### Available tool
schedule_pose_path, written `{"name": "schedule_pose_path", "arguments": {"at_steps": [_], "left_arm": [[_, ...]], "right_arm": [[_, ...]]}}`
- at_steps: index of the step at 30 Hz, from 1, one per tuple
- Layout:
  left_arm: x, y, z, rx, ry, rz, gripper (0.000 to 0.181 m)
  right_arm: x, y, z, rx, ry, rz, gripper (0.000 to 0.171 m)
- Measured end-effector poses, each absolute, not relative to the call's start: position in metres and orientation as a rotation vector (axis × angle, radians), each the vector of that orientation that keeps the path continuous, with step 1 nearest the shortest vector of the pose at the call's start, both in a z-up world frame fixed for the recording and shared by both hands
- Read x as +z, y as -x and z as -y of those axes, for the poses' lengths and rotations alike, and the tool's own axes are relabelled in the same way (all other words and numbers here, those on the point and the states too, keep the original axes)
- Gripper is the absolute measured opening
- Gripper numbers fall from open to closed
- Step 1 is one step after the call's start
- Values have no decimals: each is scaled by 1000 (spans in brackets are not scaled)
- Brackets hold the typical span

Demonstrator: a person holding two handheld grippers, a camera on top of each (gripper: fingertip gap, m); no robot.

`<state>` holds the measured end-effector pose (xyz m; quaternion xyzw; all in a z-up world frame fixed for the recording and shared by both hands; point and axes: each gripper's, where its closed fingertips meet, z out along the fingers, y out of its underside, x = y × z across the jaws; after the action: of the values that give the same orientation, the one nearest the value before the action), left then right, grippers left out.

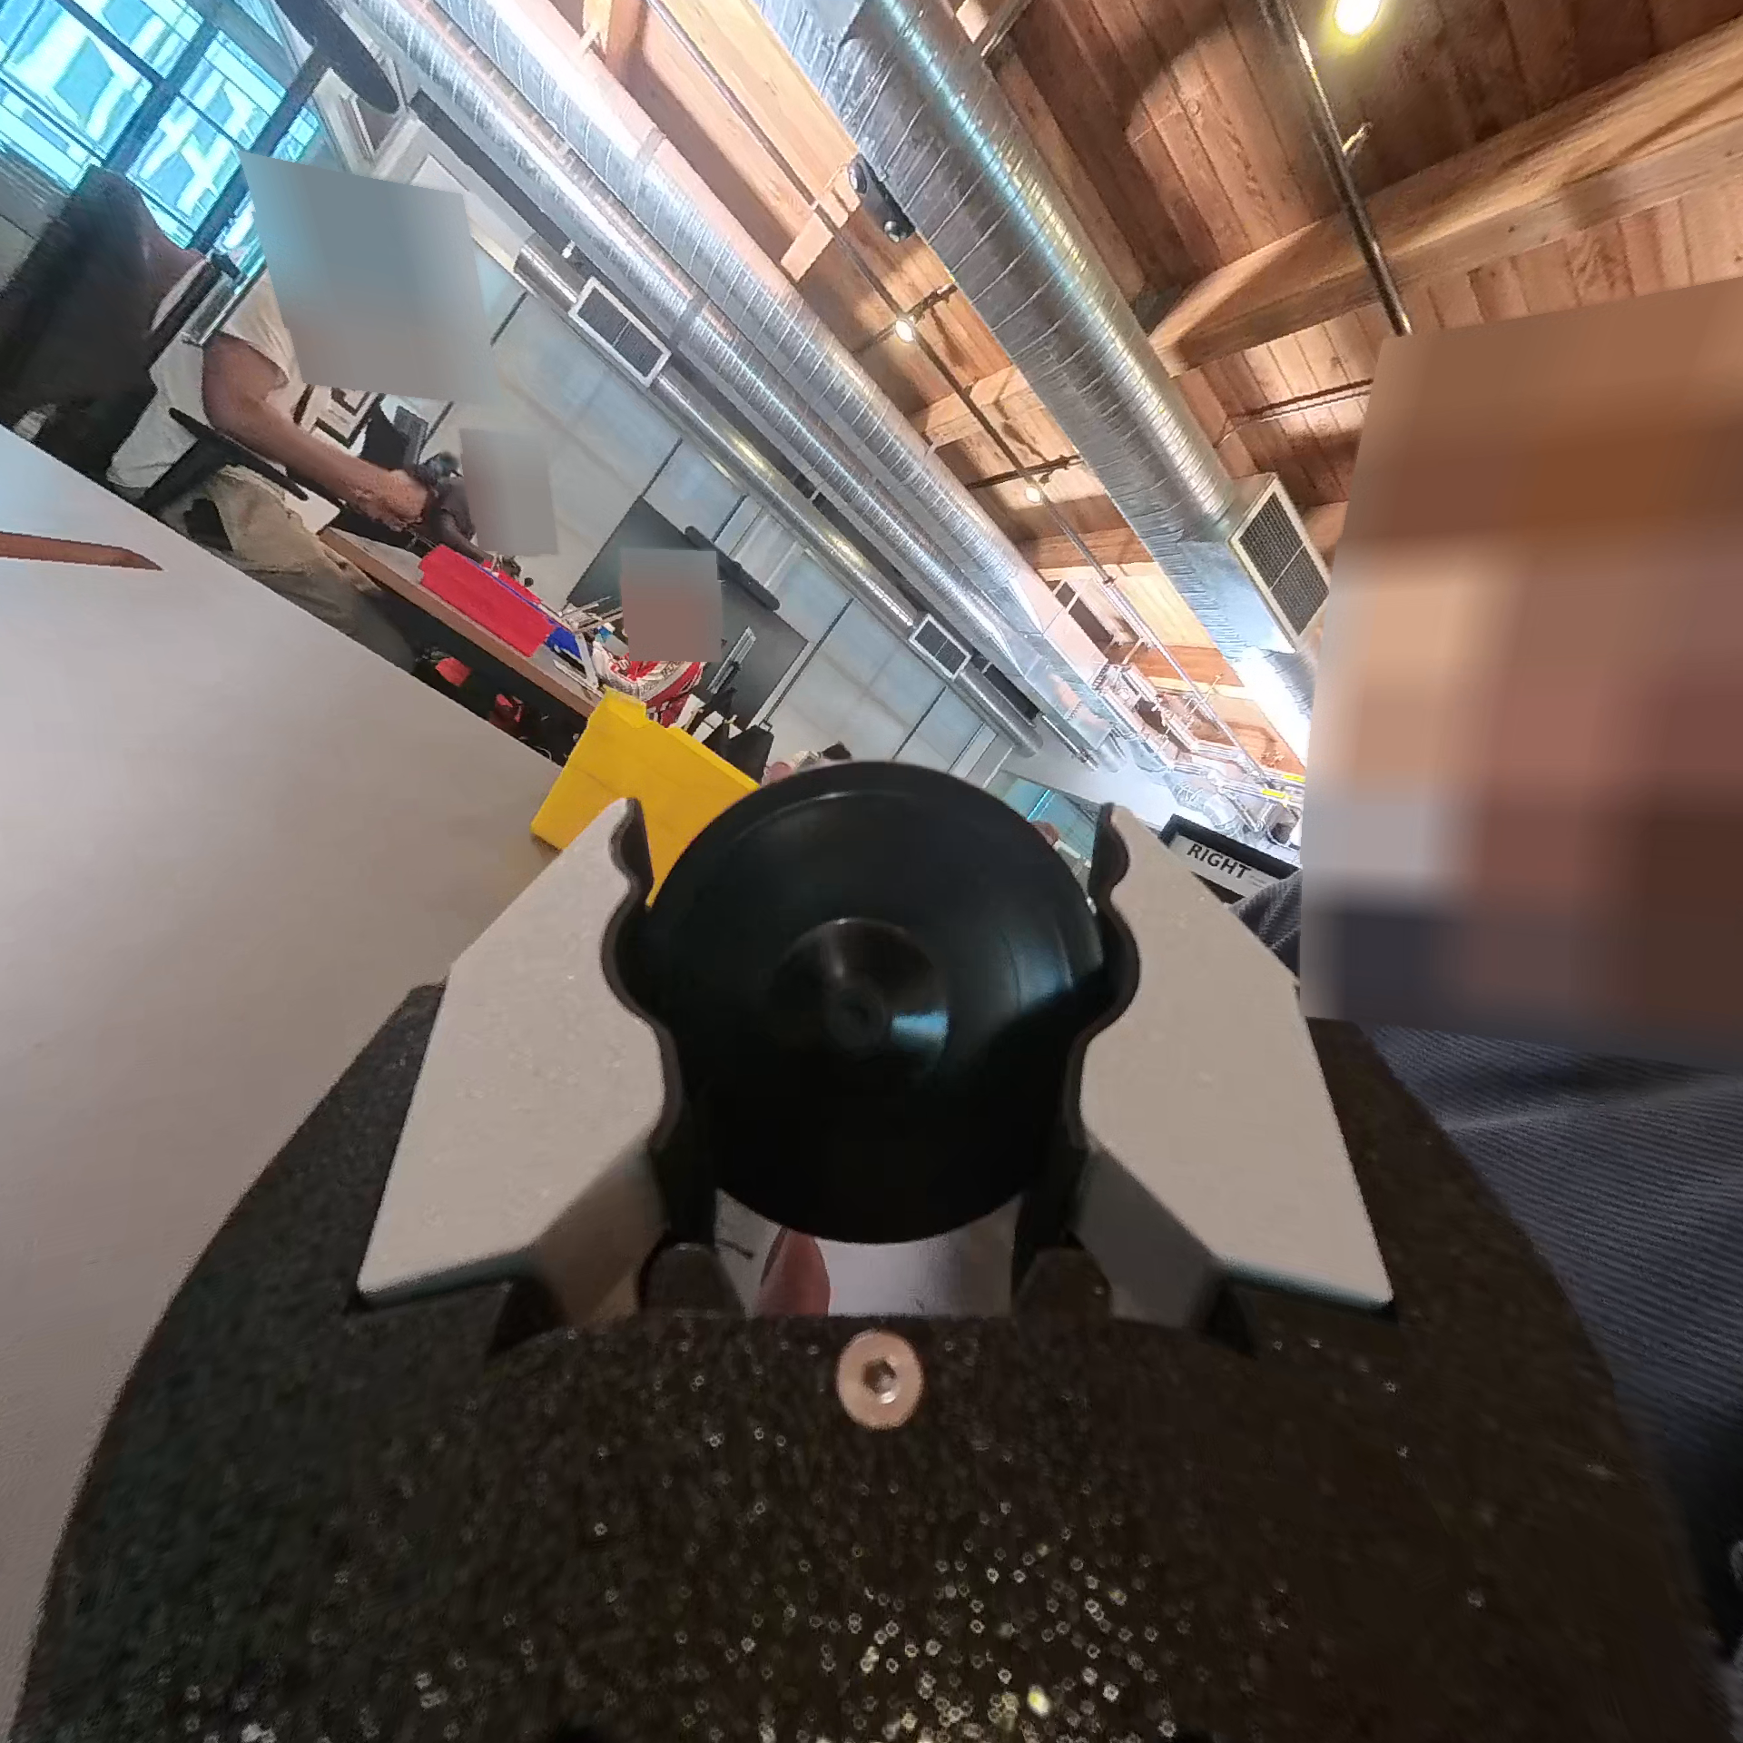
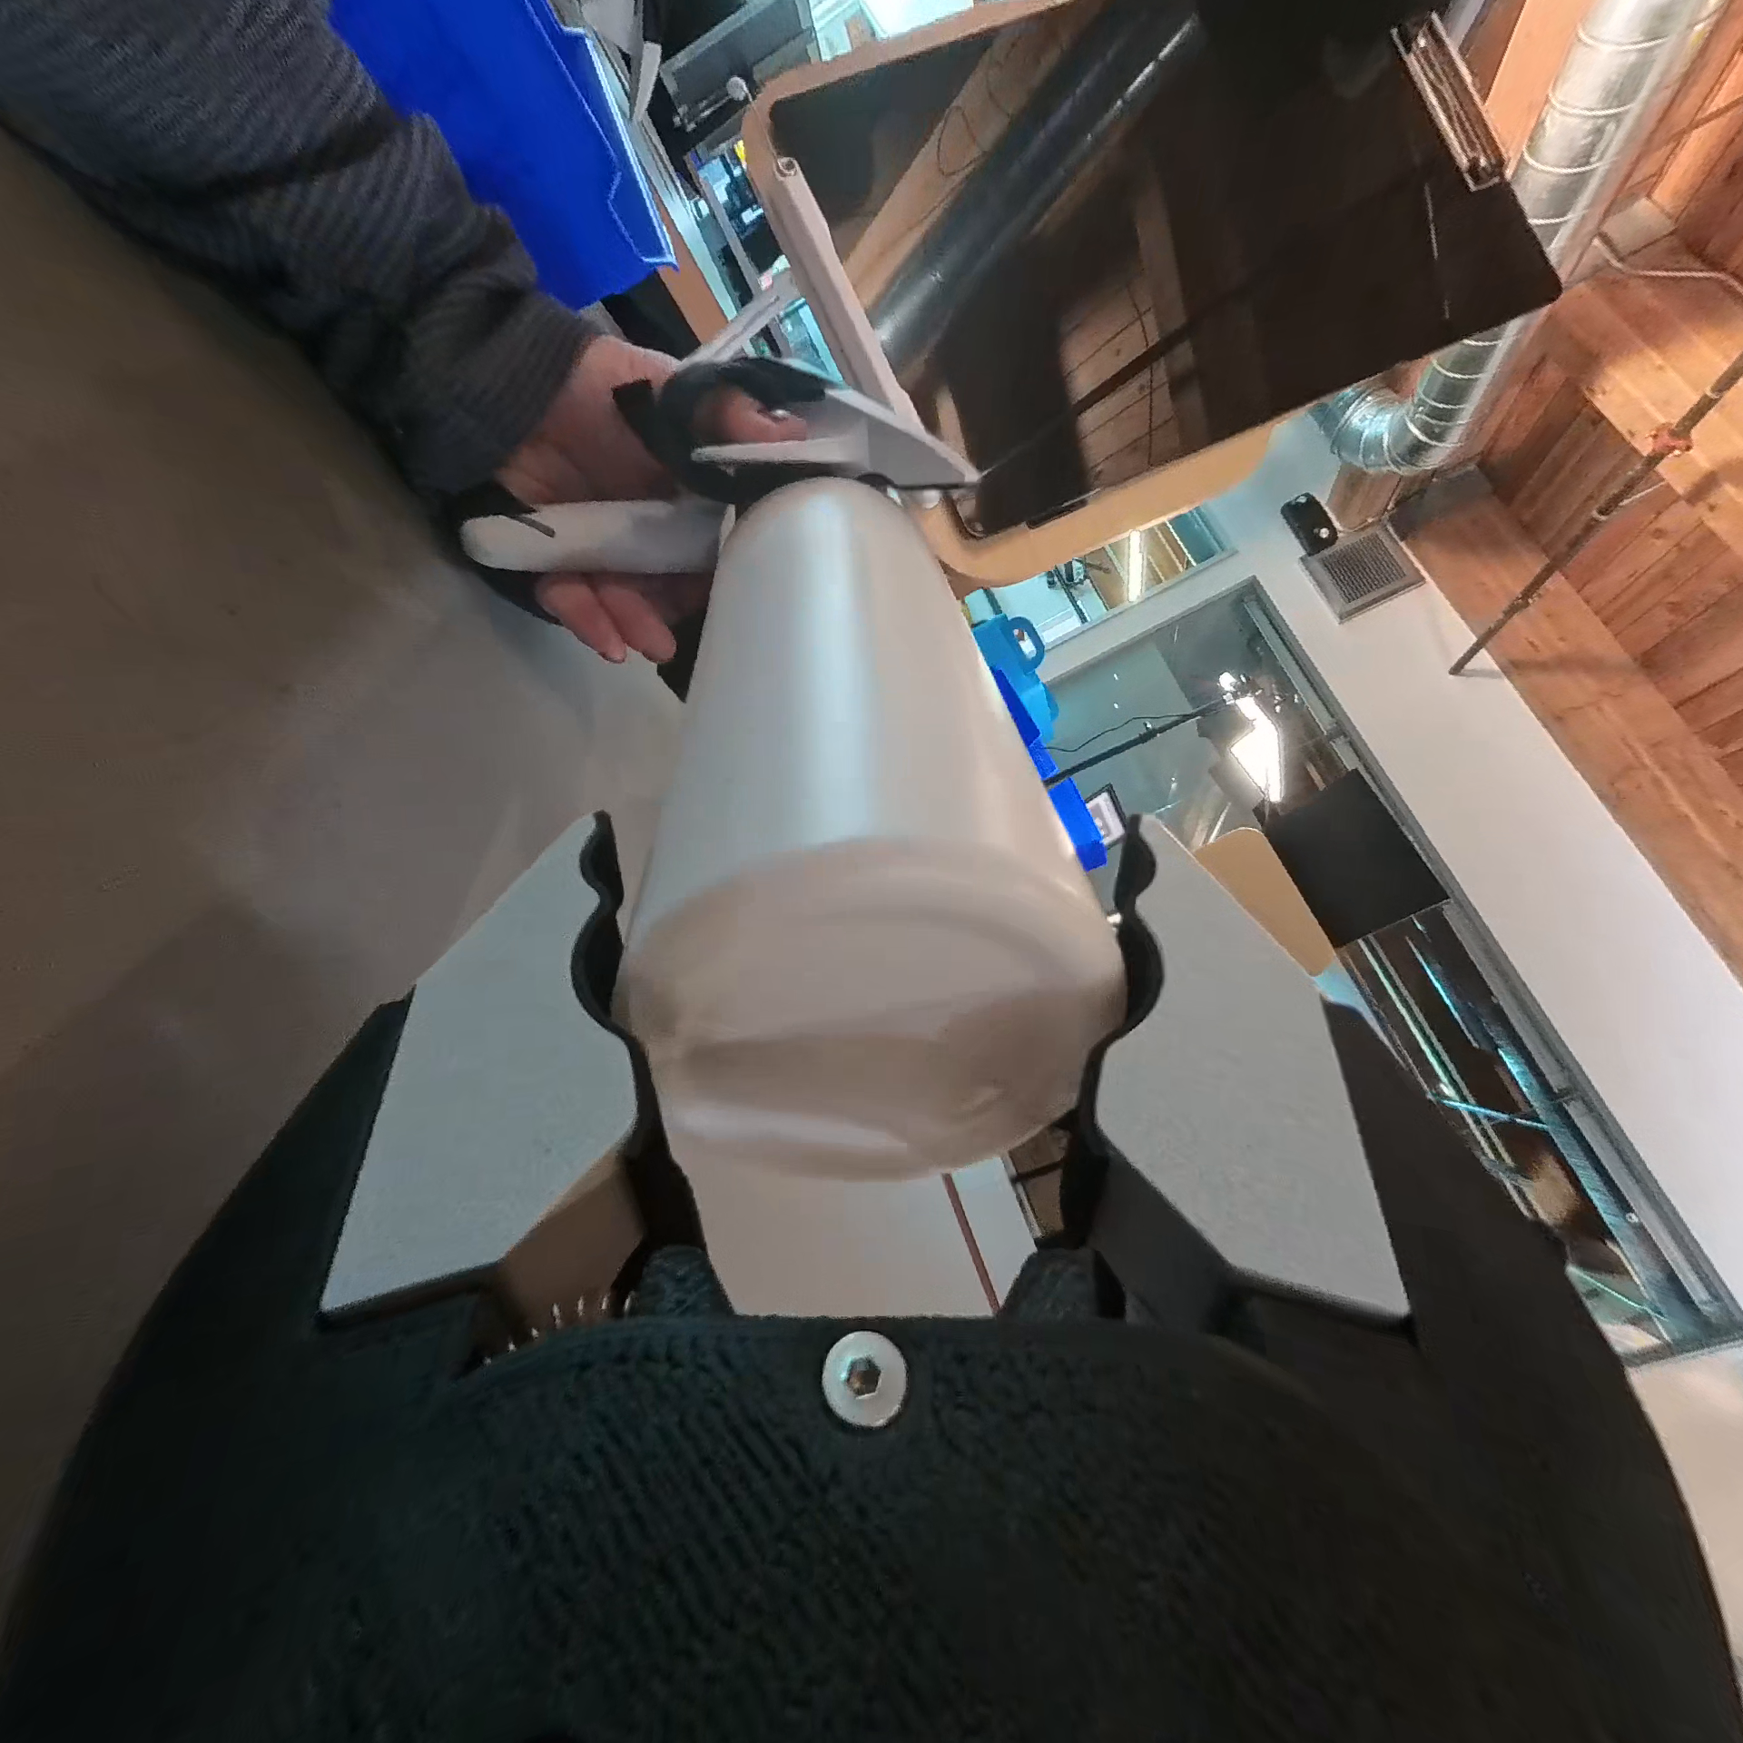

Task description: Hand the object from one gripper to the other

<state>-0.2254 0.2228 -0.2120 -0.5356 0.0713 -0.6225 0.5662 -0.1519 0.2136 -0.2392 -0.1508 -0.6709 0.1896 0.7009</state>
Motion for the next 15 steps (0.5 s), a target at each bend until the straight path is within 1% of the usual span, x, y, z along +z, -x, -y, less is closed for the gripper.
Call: {"name": "schedule_pose_path", "arguments": {"at_steps": [5, 7, 10, 15], "left_arm": [[-210, 229, -224, -1474, 1243, -140, 92], [-208, 230, -224, -1476, 1226, -138, 93], [-199, 230, -214, -1490, 1146, -180, 93], [-194, 223, -209, -1466, 1115, -229, 100]], "right_arm": [[-239, 154, -211, 440, 349, 1504, 103], [-237, 155, -210, 506, 391, 1504, 103], [-231, 154, -206, 753, 519, 1489, 103], [-219, 154, -215, 1152, 786, 1393, 103]]}}
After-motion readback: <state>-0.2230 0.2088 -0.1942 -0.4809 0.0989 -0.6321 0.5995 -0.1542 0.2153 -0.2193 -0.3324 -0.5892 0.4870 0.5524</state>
